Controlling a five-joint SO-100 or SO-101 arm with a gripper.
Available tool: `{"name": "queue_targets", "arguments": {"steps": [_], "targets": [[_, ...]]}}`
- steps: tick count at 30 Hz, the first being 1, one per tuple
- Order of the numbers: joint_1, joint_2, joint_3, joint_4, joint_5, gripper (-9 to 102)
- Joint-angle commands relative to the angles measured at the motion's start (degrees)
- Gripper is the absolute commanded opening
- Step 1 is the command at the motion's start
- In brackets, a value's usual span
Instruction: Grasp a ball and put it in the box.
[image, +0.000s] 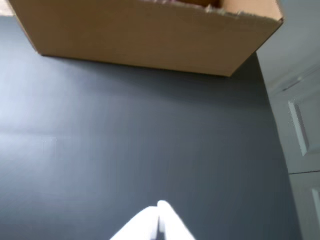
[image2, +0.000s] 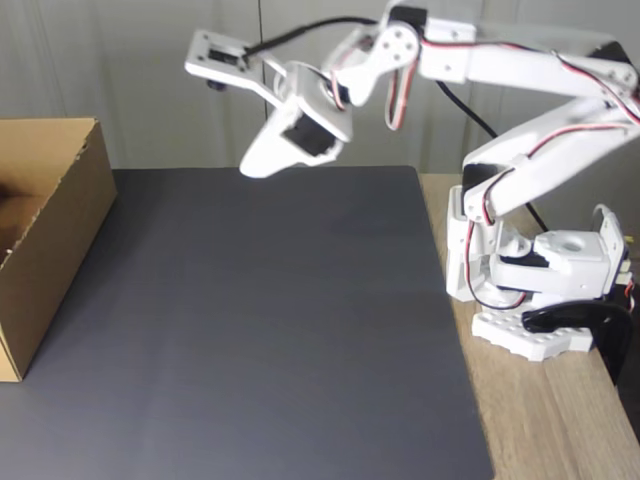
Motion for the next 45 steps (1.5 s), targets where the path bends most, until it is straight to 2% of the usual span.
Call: {"name": "queue_targets", "arguments": {"steps": [1, 6, 14, 24, 38, 45], "targets": [[-0.18, 7.38, 6.15, -1.58, -0.7, 0], [-0.79, 15.21, 15.47, -1.14, -0.62, 0], [-0.62, 19.78, 21.62, -1.93, -0.88, 0], [0.44, 37.53, 33.22, 0.26, -5.19, 1], [-2.64, 37.53, 40.17, -0.44, -5.8, 0], [-0.97, 37.53, 40.43, -0.18, -6.59, 0]]}}
